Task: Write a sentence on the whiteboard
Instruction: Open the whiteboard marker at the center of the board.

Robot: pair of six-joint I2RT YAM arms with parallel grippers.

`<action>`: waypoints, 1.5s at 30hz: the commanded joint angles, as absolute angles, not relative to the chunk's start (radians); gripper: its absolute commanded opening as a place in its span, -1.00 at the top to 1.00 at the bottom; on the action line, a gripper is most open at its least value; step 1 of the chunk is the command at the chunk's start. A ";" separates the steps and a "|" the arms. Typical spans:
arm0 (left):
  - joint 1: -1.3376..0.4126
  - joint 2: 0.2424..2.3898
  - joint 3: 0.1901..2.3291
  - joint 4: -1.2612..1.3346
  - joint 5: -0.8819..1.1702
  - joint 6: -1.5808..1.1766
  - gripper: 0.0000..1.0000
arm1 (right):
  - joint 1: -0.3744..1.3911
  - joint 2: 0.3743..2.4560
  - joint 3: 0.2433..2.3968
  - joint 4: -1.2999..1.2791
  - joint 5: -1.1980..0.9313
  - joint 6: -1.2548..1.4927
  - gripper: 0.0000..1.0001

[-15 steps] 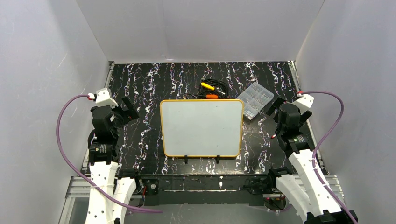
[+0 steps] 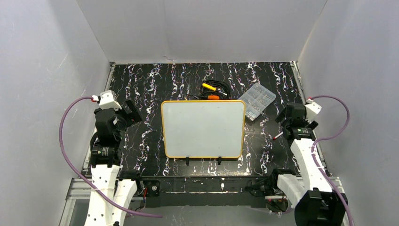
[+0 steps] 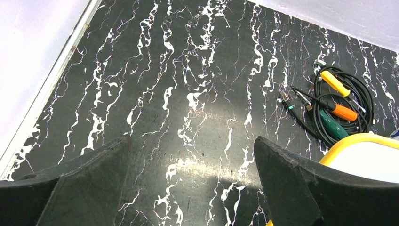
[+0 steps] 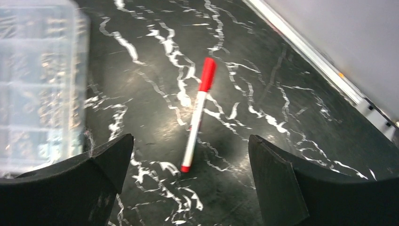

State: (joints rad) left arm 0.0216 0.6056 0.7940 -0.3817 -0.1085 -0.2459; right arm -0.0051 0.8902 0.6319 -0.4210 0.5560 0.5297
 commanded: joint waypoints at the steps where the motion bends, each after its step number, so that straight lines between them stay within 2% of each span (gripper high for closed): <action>1: -0.017 0.590 0.789 -0.378 -0.139 -0.203 -0.99 | -0.130 0.931 0.638 -0.451 0.513 0.562 -1.00; 5: -0.051 0.592 0.790 -0.371 -0.144 -0.179 -0.99 | -0.236 1.046 0.642 -0.405 0.345 0.553 -1.00; 14: -0.097 0.579 0.790 -0.376 -0.173 -0.162 -0.99 | -0.242 1.338 0.767 -0.427 0.221 0.473 -0.41; 19: -0.102 0.574 0.788 -0.379 -0.187 -0.160 -0.99 | -0.241 1.357 0.750 -0.402 0.234 0.471 -0.22; 22: -0.104 0.572 0.789 -0.380 -0.187 -0.160 -0.99 | -0.242 1.367 0.729 -0.376 0.213 0.479 -0.04; 28: -0.107 0.575 0.790 -0.382 -0.184 -0.160 -0.99 | -0.242 1.402 0.712 -0.336 0.171 0.479 0.09; 33: -0.106 0.580 0.792 -0.384 -0.182 -0.161 -0.99 | -0.242 1.454 0.705 -0.324 0.133 0.473 0.34; 35: -0.106 0.583 0.792 -0.385 -0.180 -0.162 -0.99 | -0.242 1.461 0.693 -0.313 0.122 0.472 0.38; 41: -0.106 0.592 0.793 -0.385 -0.160 -0.156 -0.99 | -0.242 1.454 0.682 -0.298 0.093 0.468 0.93; 45: -0.106 0.592 0.787 -0.375 -0.099 -0.123 -0.99 | -0.241 1.386 0.722 -0.331 0.058 0.444 0.97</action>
